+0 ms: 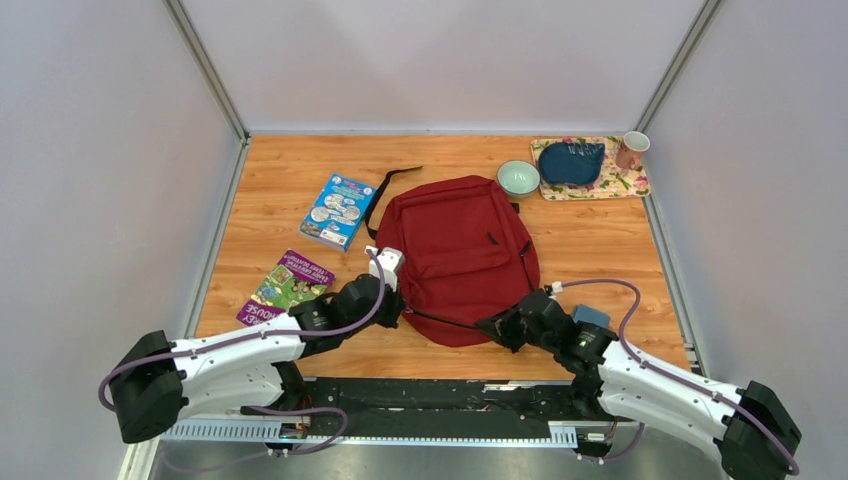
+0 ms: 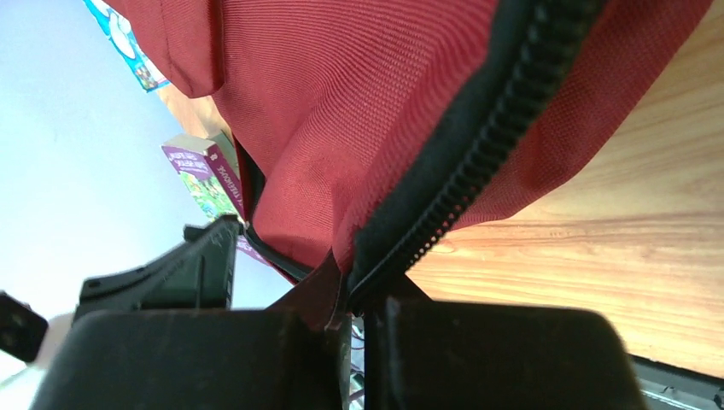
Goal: Pack the student bag
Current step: Unzip the student bag at the center of the board.
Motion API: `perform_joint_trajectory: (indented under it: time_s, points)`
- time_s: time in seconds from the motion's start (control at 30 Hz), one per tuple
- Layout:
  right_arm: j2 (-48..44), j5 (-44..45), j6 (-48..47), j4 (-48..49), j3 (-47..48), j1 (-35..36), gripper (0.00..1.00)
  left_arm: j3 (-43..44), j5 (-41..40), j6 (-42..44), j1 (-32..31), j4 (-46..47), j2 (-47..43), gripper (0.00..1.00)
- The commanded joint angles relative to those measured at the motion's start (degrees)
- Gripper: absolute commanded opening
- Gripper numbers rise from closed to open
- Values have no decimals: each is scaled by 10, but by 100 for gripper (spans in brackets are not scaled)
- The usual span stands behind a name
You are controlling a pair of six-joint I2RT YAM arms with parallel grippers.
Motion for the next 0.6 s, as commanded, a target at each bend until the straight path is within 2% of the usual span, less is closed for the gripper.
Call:
perform_joint_trajectory:
  time_s: [0.0,0.17,0.2,0.23,0.27,0.3,0.37,0.4,0.47,0.5,0.57]
  points:
    - [17,24,-83,-20,-12,-7,0,-1,-73,47,71,-54,22,0]
    - [37,12,-134,20,10,-7,0,17,-48,71,125,-32,37,0]
    - [38,13,-176,26,22,-8,2,23,-50,72,129,-36,41,0]
    - [38,12,-202,28,35,-8,7,33,-48,72,137,-43,43,0]
    - [37,4,-239,31,49,-8,26,36,-30,73,152,-45,45,0]
    - [36,-3,-322,36,82,-8,38,42,-19,73,159,-49,45,11]
    - [28,4,-366,-1,119,-8,66,50,-7,73,167,-61,42,25]
    - [25,12,-381,-10,140,-7,68,55,-8,72,171,-76,39,41]
    - [8,37,-417,-39,158,-7,71,58,-14,71,175,-90,22,57]
    - [1,43,-425,-44,164,-7,72,58,-17,68,179,-103,15,69]
    - [-18,48,-443,-49,174,-7,73,57,-17,70,184,-113,-15,77]
